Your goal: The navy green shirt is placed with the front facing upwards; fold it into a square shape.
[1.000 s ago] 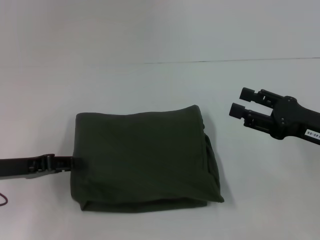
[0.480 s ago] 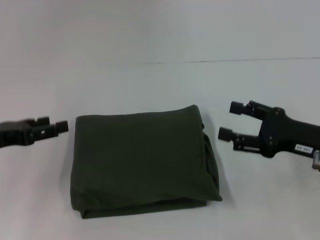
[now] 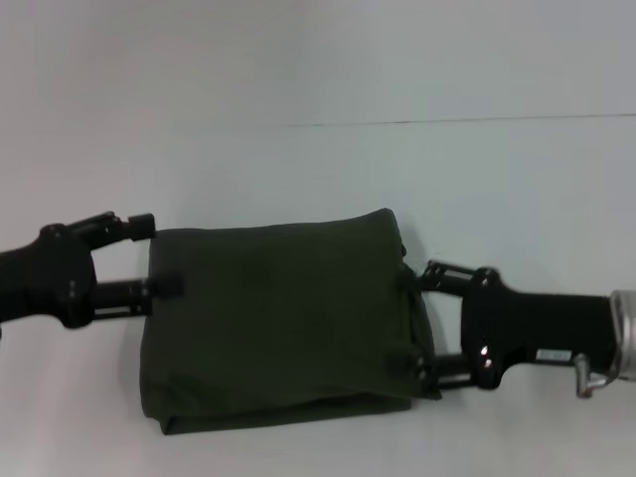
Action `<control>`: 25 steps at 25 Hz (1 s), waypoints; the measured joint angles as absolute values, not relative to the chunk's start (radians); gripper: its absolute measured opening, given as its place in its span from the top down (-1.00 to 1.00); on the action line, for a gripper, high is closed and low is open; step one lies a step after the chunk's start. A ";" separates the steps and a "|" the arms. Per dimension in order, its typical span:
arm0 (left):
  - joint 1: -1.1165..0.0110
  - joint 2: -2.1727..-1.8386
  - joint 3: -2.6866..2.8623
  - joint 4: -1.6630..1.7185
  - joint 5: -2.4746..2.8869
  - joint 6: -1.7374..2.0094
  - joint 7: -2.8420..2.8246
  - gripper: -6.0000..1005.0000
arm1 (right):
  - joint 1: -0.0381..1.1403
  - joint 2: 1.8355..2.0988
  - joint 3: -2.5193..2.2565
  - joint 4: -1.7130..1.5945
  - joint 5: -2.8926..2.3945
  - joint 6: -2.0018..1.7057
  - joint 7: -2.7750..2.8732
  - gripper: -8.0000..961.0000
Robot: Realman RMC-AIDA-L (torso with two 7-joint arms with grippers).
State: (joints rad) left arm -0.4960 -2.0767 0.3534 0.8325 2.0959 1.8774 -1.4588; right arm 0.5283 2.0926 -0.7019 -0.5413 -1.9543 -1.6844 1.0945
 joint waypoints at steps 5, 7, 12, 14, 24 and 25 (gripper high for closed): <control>-0.475 -2.077 0.364 0.826 2.105 1.976 -1.362 -0.86 | 0.541 2.099 -0.803 -0.512 -1.951 -1.679 1.026 -0.96; -0.459 -2.082 0.368 0.828 2.111 2.000 -1.321 -0.86 | 0.554 2.100 -0.839 -0.491 -1.950 -1.658 1.022 -0.96; -0.423 -2.097 0.370 0.826 2.159 2.008 -1.249 -0.86 | 0.583 2.103 -0.866 -0.424 -1.943 -1.634 0.986 -0.95; -0.421 -2.097 0.368 0.826 2.189 2.007 -1.246 -0.86 | 0.593 2.103 -0.867 -0.404 -1.941 -1.629 0.971 -0.95; -0.399 -2.100 0.359 0.832 2.229 2.007 -1.235 -0.86 | 0.610 2.108 -0.881 -0.347 -1.923 -1.618 0.918 -0.95; -0.397 -2.100 0.359 0.832 2.230 2.008 -1.229 -0.86 | 0.611 2.108 -0.882 -0.345 -1.923 -1.616 0.918 -0.95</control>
State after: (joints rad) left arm -0.3972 -2.1002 0.3589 0.8324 2.2295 2.0080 -1.2288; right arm 0.6115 2.1076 -0.8824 -0.3454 -1.9235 -1.6160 0.9175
